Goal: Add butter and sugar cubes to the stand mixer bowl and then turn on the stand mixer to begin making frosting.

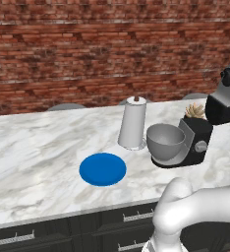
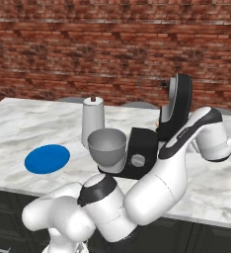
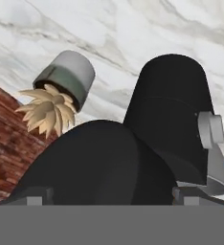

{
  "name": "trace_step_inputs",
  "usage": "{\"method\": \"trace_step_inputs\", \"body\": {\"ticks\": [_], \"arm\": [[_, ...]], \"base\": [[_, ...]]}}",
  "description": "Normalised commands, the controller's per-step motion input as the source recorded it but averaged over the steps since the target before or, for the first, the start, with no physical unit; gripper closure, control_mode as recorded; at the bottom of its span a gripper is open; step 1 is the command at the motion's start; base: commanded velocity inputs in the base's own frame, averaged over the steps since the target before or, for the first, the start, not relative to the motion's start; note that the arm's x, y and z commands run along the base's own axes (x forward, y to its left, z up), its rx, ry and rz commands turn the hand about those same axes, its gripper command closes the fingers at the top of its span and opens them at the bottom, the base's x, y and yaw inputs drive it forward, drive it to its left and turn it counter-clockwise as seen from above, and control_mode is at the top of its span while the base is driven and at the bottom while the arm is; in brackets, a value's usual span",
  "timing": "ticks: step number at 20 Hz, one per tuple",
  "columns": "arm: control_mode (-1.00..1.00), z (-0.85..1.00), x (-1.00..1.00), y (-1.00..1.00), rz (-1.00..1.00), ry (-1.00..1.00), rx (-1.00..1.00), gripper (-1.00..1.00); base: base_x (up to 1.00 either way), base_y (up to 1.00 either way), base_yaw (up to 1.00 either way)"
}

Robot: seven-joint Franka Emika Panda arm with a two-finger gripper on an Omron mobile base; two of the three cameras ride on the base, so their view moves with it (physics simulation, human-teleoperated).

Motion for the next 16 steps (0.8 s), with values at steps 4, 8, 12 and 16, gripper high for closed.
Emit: {"method": "trace_step_inputs", "body": {"ticks": [4,8,12,16], "arm": [[-1.00,0.42,-0.32,0.29,0.10,0.00,-0.11,-1.00],[-1.00,0.48,-0.36,0.44,0.10,0.00,-0.15,-1.00],[-1.00,0.20,-0.12,0.86,0.16,0.10,-0.20,-1.00],[-1.00,0.01,0.00,1.00,0.20,0.23,-0.18,-1.00]], "base": [[0.00,0.00,0.00],[0.00,0.00,0.00],[0.00,0.00,0.00],[0.00,0.00,0.00]]}}
